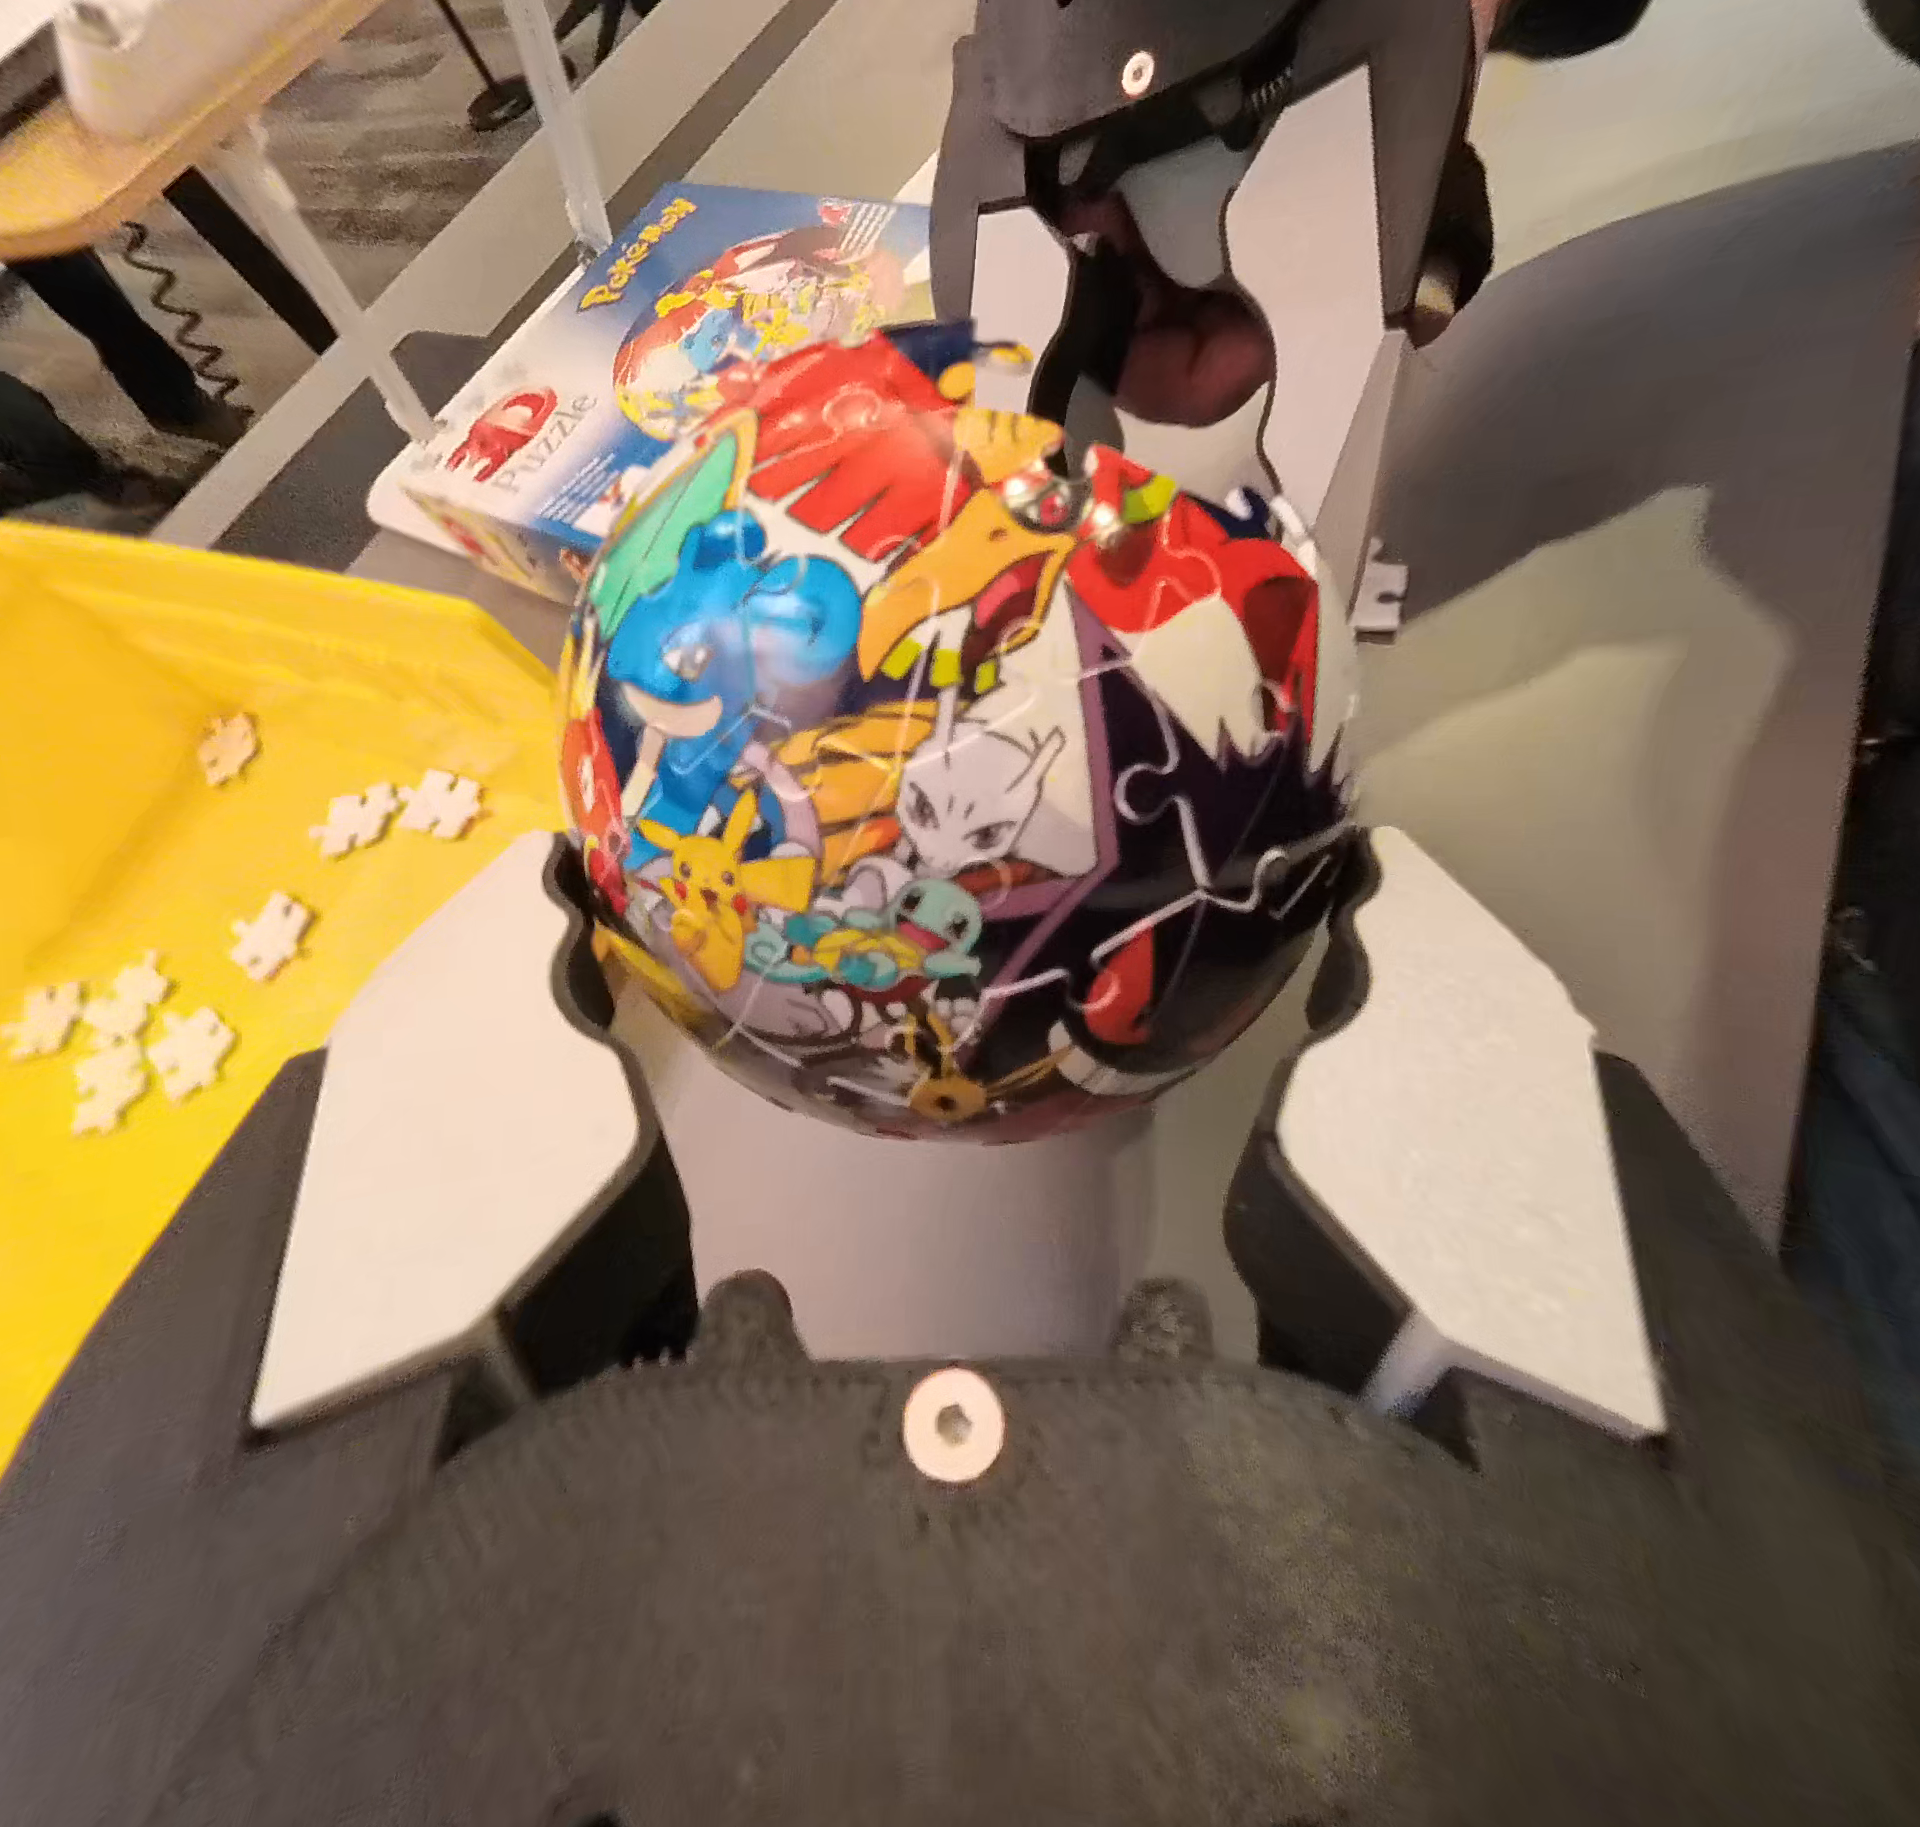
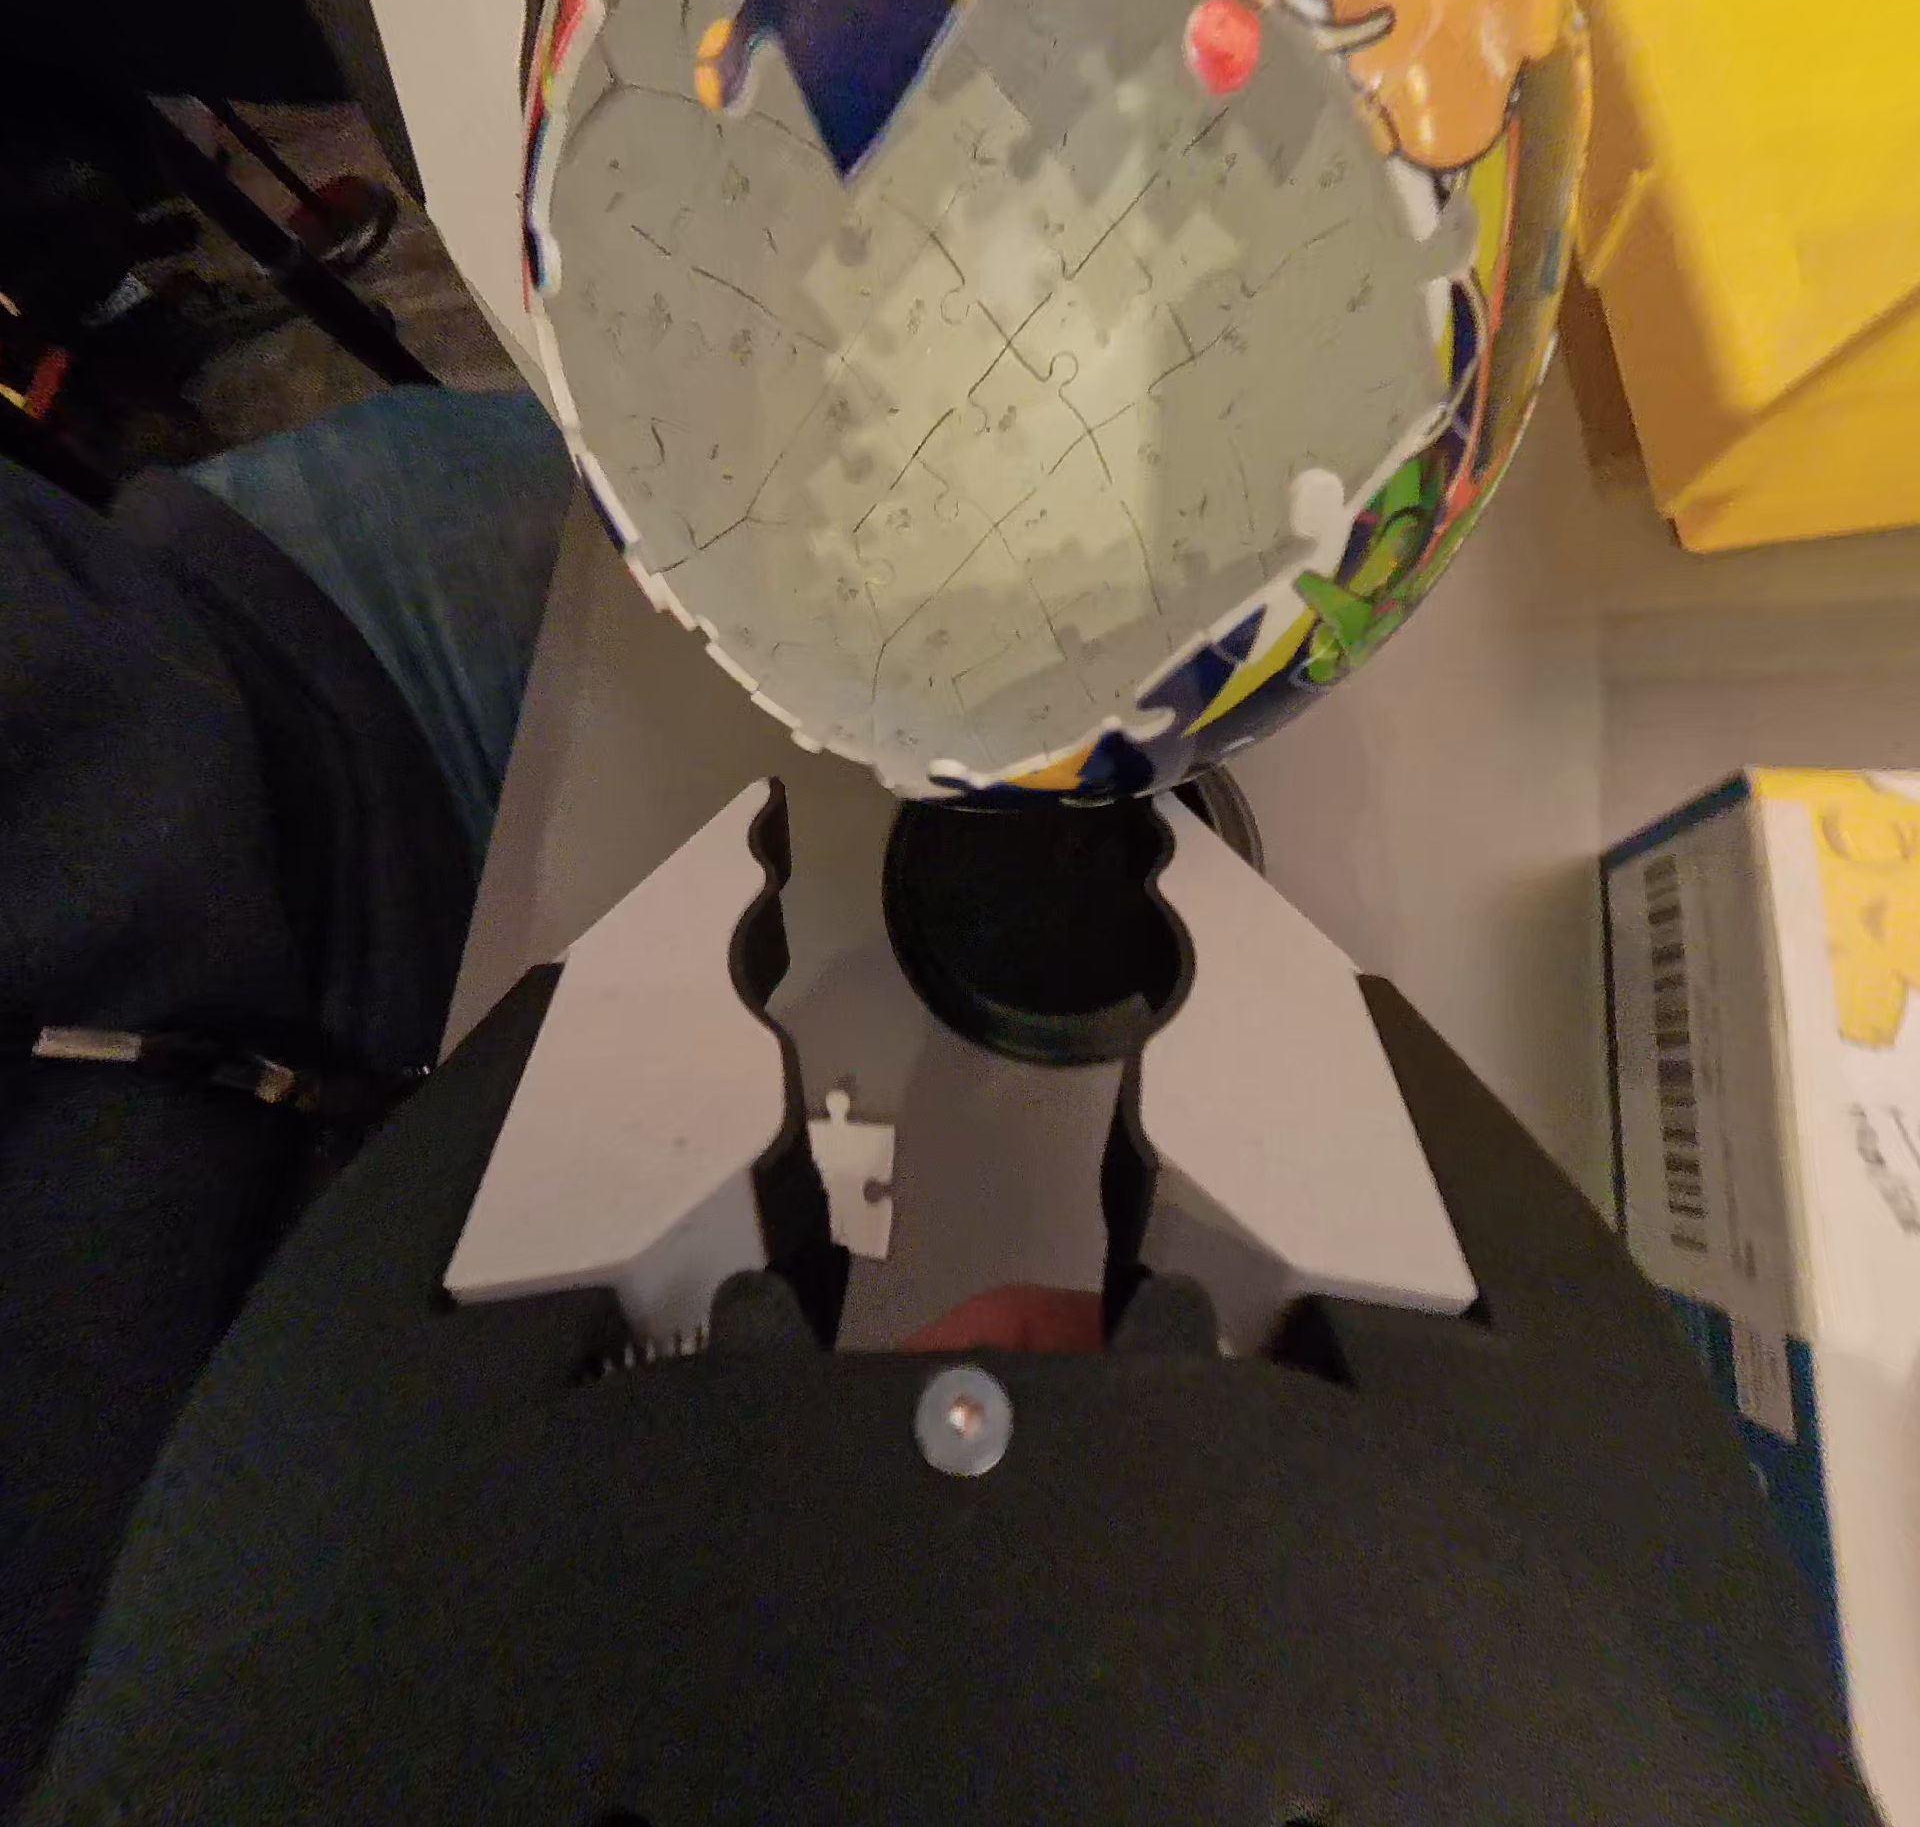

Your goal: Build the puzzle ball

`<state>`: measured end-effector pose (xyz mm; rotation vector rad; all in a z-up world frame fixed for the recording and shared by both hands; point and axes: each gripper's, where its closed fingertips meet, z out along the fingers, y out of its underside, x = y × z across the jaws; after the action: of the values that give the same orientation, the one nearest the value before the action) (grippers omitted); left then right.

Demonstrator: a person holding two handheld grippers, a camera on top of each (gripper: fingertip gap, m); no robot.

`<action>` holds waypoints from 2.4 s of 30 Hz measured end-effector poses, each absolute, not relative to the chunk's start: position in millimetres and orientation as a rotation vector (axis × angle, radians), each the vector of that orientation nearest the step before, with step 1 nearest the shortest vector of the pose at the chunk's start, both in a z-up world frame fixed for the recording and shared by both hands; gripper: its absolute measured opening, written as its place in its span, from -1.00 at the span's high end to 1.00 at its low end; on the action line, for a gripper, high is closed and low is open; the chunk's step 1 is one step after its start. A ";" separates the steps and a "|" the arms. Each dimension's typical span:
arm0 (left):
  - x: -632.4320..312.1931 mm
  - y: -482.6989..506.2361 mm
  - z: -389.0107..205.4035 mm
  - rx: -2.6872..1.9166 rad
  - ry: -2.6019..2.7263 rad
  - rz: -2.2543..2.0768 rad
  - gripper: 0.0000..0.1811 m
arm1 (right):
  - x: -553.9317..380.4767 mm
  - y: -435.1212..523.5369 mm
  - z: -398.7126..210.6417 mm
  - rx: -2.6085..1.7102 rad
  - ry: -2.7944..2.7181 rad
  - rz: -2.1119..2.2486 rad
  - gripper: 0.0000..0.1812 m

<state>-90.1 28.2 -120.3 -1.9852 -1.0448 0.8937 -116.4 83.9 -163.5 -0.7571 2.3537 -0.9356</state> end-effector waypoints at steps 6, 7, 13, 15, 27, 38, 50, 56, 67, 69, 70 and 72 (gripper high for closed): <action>-121.8 44.7 -131.0 -2.130 -0.935 0.930 -0.45 | -140.0 96.7 -178.6 -0.740 2.383 -0.952 0.27; -125.8 46.5 -132.3 -2.151 -0.920 0.943 -0.45 | -142.4 97.4 -180.7 -0.734 2.383 -0.957 0.27; -139.5 54.3 -134.7 -2.280 -0.845 1.006 -0.45 | -148.1 100.2 -190.2 -0.780 2.392 -0.963 0.22; -141.6 56.3 -133.5 -2.301 -0.830 1.015 -0.45 | -147.6 98.8 -190.7 -0.796 2.386 -0.975 0.21; -136.5 48.2 -132.7 -2.454 -0.760 1.089 -0.45 | -144.2 92.3 -204.9 -0.996 2.449 -0.936 0.16; -136.9 53.3 -138.3 -2.599 -0.663 1.124 -0.45 | -142.0 112.0 -202.0 -0.994 2.412 -0.839 -0.02; -138.9 61.3 -139.6 -2.766 -0.552 1.140 -0.45 | -176.7 114.6 -178.8 -0.896 2.485 -1.007 0.16; -138.6 65.2 -140.4 -2.805 -0.523 1.119 -0.45 | -173.0 106.6 -169.5 -0.935 2.438 -1.039 0.14; -137.4 72.5 -141.0 -2.727 -0.573 1.067 -0.43 | -165.9 106.1 -171.4 -0.948 2.441 -1.064 0.17; -136.6 74.4 -142.1 -2.696 -0.595 1.049 -0.44 | -165.0 106.4 -172.8 -0.957 2.443 -1.063 0.18; -136.4 75.3 -143.2 -2.688 -0.602 1.039 -0.45 | -164.6 106.4 -173.7 -0.958 2.445 -1.061 0.18; -135.7 76.7 -145.0 -2.691 -0.604 1.027 -0.46 | -164.0 106.8 -174.8 -0.963 2.447 -1.063 0.17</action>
<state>-135.7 76.7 -145.0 -2.6906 -0.6037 1.0272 -164.0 106.8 -174.8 -0.9631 2.4467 -1.0635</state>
